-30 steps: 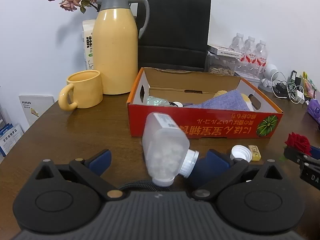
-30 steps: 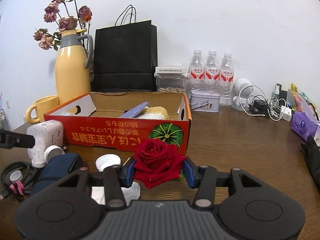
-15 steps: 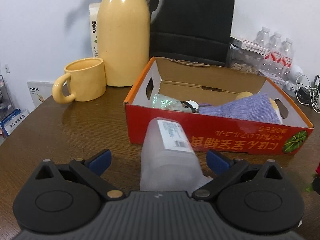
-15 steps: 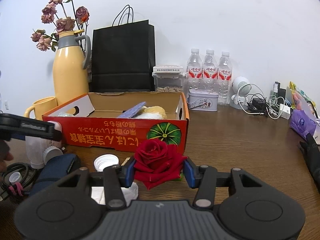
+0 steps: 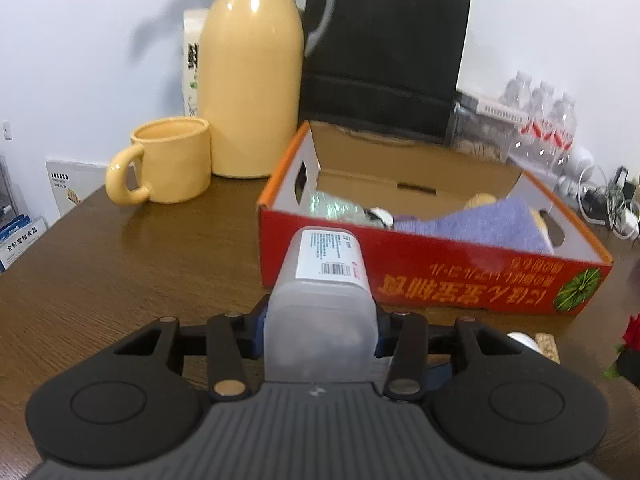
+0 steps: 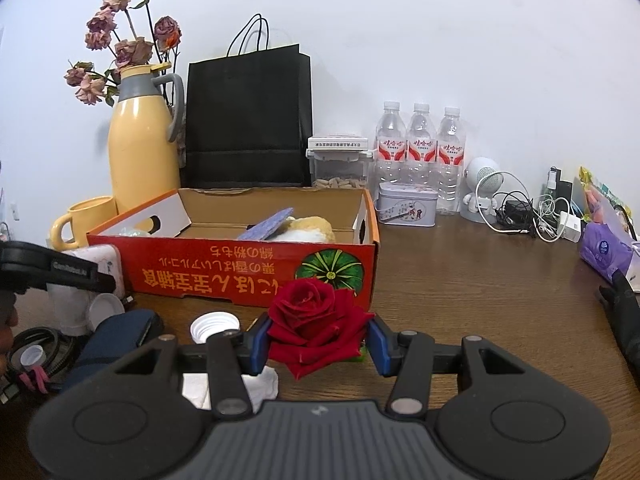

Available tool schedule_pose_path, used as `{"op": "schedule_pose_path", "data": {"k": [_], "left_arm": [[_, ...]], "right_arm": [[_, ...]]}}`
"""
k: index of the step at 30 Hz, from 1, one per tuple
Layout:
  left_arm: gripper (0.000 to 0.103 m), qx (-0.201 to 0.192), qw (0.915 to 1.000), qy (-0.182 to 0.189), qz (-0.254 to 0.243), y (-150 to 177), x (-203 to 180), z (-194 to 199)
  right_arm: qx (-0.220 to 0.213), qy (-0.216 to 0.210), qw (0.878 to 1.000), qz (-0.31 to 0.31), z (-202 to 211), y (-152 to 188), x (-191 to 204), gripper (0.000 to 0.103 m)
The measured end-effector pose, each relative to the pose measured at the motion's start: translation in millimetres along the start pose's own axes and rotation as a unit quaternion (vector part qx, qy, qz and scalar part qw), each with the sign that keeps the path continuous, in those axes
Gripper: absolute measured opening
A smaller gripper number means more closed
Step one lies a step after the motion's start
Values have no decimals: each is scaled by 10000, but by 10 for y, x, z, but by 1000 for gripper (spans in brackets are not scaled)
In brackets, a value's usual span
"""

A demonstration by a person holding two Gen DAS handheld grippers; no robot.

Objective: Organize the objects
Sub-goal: 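Grasp the white pill bottle with the left gripper while the right holds the rose, then carry the pill bottle and rose into the box and open both grippers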

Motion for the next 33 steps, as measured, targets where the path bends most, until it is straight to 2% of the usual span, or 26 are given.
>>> {"op": "schedule_pose_path", "data": {"k": [11,14,18,25,28,33], "left_arm": [[45,-692,9970,336,53,-187,-45,472],[45,-829,9953,499,-45,-327,-144,556],[45,-1023,9931,534,-197,-560,-264,556],[45,-1293,9905,430,-187,-944,-357,314],[45,-1309,9905,399,-119,-1032,-350,168],[45,-1036,9939,338,-179,-1159,-404,-206]], "right_arm": [[-186,-60,9998,46,47,-47,31,47],[-336,-83,9992,193,76,-145,106,47],[-561,-166,9979,278,61,-391,242,47],[-886,-142,9956,255,-290,-966,400,47],[-801,-132,9966,122,-552,-1143,403,47],[-521,-46,9985,145,-1038,-1293,430,47]]}}
Point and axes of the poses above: each gripper's, at about its wrist camera, not at the fingertips, and z roughly against the way its jaws point, x to its left, y to its underside, the point moved 5 cm from there along -z, roughly the way its jaws point, and after that the axes turned 6 degrees about y, right-handed, at the moved point
